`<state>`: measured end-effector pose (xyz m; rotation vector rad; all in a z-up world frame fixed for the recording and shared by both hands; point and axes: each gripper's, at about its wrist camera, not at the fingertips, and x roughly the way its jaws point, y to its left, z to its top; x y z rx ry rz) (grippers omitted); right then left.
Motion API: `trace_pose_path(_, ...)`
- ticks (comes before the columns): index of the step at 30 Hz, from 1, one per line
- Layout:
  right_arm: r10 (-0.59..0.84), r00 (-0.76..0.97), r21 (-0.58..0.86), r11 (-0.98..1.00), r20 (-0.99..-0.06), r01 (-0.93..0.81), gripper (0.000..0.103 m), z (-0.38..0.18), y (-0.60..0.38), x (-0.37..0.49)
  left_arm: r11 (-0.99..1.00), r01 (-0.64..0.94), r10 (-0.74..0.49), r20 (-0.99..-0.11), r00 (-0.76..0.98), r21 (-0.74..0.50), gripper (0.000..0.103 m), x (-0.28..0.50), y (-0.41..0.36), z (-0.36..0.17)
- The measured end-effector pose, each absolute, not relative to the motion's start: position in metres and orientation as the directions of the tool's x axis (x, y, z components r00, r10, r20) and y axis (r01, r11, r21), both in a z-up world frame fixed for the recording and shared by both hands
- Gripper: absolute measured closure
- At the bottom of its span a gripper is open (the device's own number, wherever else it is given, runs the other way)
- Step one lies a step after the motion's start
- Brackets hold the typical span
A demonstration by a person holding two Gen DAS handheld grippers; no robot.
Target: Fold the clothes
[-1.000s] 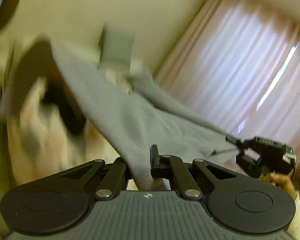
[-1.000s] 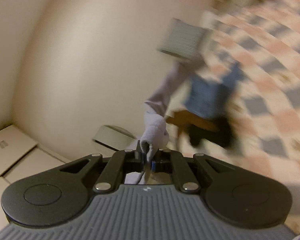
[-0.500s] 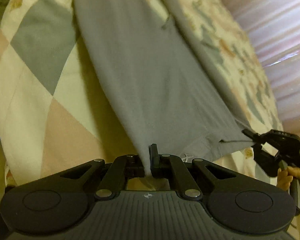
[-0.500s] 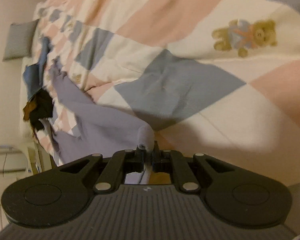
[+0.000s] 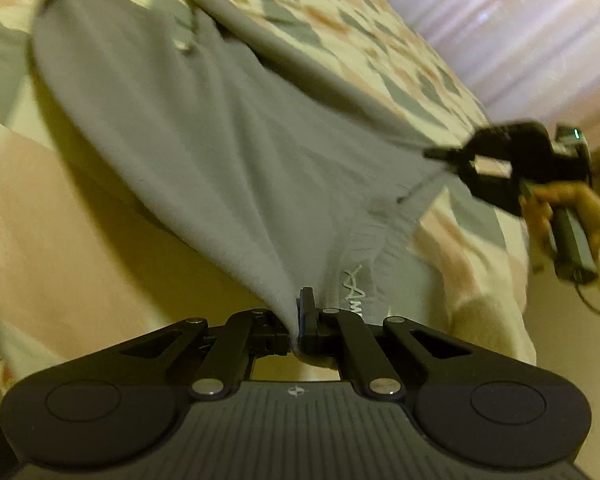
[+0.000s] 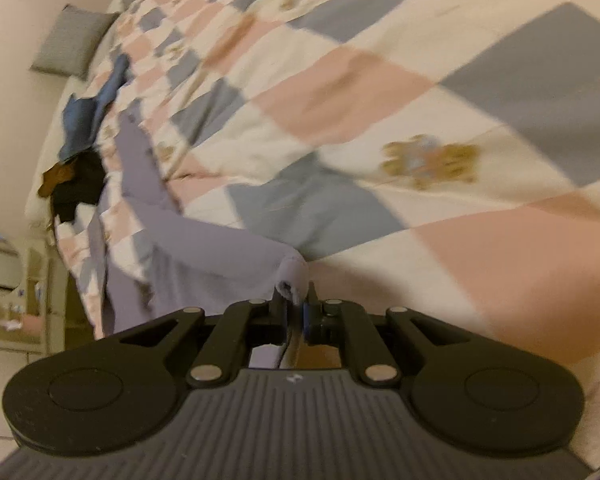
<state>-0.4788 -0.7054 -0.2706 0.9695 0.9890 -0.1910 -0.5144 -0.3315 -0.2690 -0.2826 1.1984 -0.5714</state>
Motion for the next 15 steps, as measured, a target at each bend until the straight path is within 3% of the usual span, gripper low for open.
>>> trace_pose_path(3, 0.199, 0.535, 0.527, 0.623, -0.821, 0.578, 0.094, -0.291, -0.712, -0.477, 0.851, 0.215, -0.512, -0.847, 0.144, -0.478, 0.098, -0.512, -0.34, -0.304)
trace_pose_path(4, 0.188, 0.503, 0.497, 0.624, -0.844, 0.602, 0.084, -0.304, -0.711, -0.475, 0.851, 0.189, -0.514, -0.852, 0.103, -0.491, 0.098, -0.506, -0.339, -0.312)
trace_pose_path(5, 0.166, 0.46, 0.452, 0.632, -0.872, 0.63, 0.068, -0.317, -0.708, -0.471, 0.848, 0.164, -0.519, -0.853, 0.062, -0.504, 0.091, -0.5, -0.338, -0.319)
trace_pose_path(6, 0.124, 0.409, 0.387, 0.643, -0.904, 0.661, 0.064, -0.327, -0.705, -0.469, 0.826, 0.159, -0.551, -0.834, 0.027, -0.541, 0.071, -0.496, -0.331, -0.317)
trace_pose_path(7, 0.094, 0.395, 0.358, 0.645, -0.914, 0.675, 0.062, -0.331, -0.702, -0.471, 0.794, 0.169, -0.591, -0.807, -0.01, -0.584, 0.061, -0.494, -0.323, -0.311)
trace_pose_path(8, 0.074, 0.408, 0.358, 0.637, -0.91, 0.683, 0.052, -0.331, -0.698, -0.473, 0.768, 0.195, -0.616, -0.787, -0.038, -0.61, 0.053, -0.496, -0.313, -0.301)
trace_pose_path(9, 0.041, 0.418, 0.348, 0.629, -0.908, 0.695, 0.044, -0.327, -0.692, -0.476, 0.755, 0.239, -0.617, -0.785, -0.054, -0.61, 0.053, -0.493, -0.307, -0.291)
trace_pose_path(10, -0.003, 0.412, 0.321, 0.623, -0.911, 0.714, 0.029, -0.322, -0.687, -0.48, 0.741, 0.282, -0.618, -0.783, -0.07, -0.61, 0.053, -0.489, -0.301, -0.282)
trace_pose_path(11, -0.046, 0.408, 0.296, 0.615, -0.912, 0.731, 0.024, -0.317, -0.682, -0.484, 0.728, 0.322, -0.616, -0.784, -0.083, -0.605, 0.054, -0.485, -0.295, -0.272)
trace_pose_path(15, -0.041, 0.501, 0.401, 0.547, -0.864, 0.735, 0.024, -0.294, -0.658, -0.517, 0.824, 0.352, -0.485, -0.874, 0.031, -0.444, 0.056, -0.417, -0.248, -0.245)
